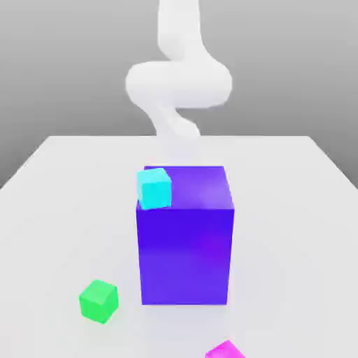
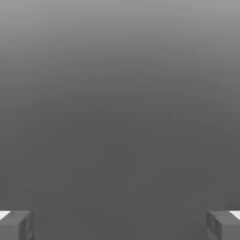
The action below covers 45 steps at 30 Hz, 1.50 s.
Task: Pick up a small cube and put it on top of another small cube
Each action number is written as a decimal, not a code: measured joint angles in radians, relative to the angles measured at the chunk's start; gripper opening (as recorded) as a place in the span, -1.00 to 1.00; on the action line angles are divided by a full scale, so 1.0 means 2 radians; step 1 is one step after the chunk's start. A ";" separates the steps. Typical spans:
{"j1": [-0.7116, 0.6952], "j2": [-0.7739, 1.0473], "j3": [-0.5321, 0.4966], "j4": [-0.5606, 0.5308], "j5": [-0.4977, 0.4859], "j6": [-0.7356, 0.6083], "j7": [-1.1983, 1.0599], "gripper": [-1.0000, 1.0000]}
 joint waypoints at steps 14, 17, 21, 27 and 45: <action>0.052 0.257 -0.020 0.003 0.030 0.076 -0.124 0.00; 0.059 0.311 -0.019 0.003 0.034 0.093 -0.148 0.00; 0.065 0.384 -0.014 0.004 0.035 0.114 -0.177 0.00; 0.069 0.491 -0.009 0.005 0.019 0.148 -0.210 0.00; 0.072 0.551 -0.008 0.009 0.008 0.174 -0.220 -1.00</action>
